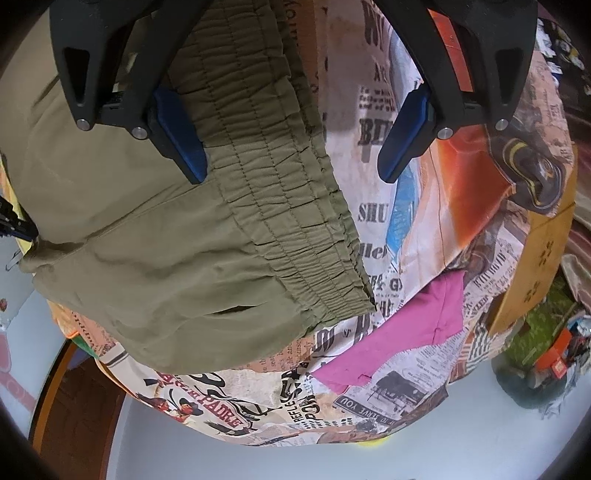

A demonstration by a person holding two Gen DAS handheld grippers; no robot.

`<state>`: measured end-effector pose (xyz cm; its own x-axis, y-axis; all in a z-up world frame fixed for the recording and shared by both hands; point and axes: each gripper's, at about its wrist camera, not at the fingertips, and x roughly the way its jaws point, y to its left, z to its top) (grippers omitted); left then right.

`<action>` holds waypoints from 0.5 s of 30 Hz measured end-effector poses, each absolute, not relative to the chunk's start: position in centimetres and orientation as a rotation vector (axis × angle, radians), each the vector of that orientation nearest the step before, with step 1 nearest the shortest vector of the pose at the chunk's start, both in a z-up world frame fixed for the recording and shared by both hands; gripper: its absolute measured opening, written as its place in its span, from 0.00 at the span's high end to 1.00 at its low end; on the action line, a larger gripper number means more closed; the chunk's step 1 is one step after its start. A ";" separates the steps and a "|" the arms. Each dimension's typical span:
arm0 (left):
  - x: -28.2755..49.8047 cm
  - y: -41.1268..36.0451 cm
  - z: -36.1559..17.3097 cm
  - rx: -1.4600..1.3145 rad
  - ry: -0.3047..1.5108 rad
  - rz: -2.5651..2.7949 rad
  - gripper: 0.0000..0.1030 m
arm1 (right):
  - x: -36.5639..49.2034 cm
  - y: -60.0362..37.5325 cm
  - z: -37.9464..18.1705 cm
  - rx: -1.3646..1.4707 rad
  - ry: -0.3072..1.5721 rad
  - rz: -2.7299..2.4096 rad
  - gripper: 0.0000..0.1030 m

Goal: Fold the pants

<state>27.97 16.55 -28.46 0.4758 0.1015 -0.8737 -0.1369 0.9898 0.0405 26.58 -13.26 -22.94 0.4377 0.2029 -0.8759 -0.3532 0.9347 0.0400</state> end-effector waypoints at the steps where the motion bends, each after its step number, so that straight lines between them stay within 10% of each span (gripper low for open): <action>1: 27.9 16.7 -28.5 -0.049 1.066 0.141 0.08 | 26.5 -13.4 -22.8 -0.159 1.062 0.341 0.89; 15: 27.3 16.6 -26.4 -0.036 1.039 0.172 0.06 | 26.5 -17.2 -19.7 -0.009 1.023 0.283 0.85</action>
